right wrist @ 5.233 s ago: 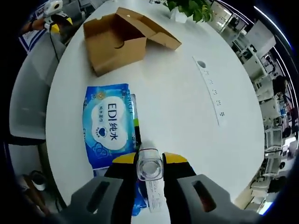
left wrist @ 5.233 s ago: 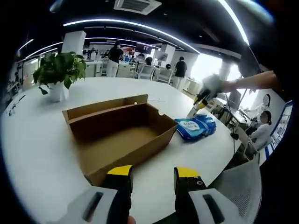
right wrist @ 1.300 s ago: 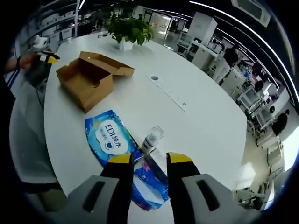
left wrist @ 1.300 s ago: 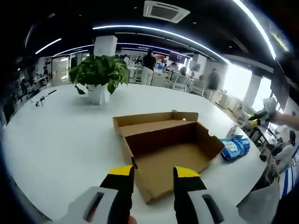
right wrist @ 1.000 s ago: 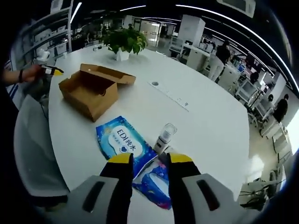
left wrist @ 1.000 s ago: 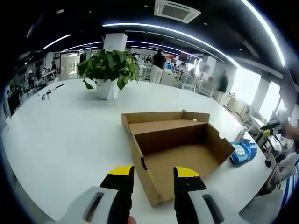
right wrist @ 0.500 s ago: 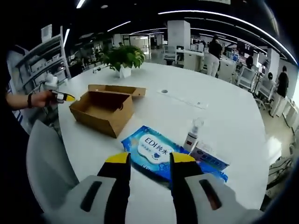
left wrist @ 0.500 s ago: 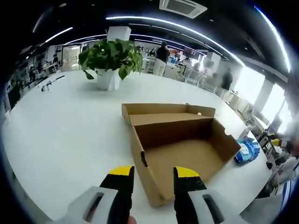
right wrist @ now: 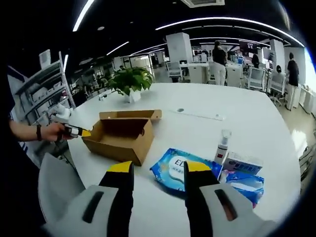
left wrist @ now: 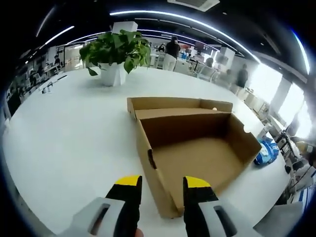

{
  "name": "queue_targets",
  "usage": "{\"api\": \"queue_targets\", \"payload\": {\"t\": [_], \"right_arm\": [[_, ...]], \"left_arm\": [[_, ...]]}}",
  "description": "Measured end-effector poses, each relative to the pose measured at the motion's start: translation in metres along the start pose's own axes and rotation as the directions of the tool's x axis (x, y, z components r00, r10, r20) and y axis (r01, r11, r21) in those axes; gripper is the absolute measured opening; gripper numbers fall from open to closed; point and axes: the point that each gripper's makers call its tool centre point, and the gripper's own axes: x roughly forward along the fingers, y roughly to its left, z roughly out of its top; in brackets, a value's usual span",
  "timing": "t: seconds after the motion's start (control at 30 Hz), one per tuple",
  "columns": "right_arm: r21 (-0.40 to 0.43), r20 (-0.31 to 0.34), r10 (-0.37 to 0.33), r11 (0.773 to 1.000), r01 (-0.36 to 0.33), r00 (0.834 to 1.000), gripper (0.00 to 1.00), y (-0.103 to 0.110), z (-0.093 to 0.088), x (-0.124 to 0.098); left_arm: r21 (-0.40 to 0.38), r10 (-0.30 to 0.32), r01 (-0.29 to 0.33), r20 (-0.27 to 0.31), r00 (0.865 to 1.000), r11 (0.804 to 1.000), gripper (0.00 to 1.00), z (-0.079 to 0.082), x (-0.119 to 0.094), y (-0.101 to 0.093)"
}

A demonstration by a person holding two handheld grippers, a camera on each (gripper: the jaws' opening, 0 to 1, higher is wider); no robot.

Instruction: Operate the shoe box by opening the lid, removing the specified soft item, and placing it in the target area until the item is outside and the box remains undamaged.

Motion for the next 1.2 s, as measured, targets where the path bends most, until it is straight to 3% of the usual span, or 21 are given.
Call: {"api": "queue_targets", "payload": {"t": [0.43, 0.83, 1.2], "right_arm": [[0.046, 0.034, -0.029, 0.999, 0.028, 0.999, 0.38, 0.014, -0.010, -0.006], [0.073, 0.006, -0.018, 0.997, 0.018, 1.000, 0.38, 0.028, -0.034, -0.001], [0.102, 0.016, -0.011, 0.995, 0.010, 1.000, 0.35, 0.032, -0.036, 0.002]], "left_arm": [[0.001, -0.002, 0.002, -0.062, 0.998, 1.000, 0.32, -0.013, 0.022, -0.001], [-0.018, -0.017, 0.015, -0.083, 0.996, 1.000, 0.30, -0.019, 0.026, 0.003], [0.027, 0.020, -0.017, -0.101, 0.995, 0.999, 0.12, -0.022, 0.017, 0.014]]}}
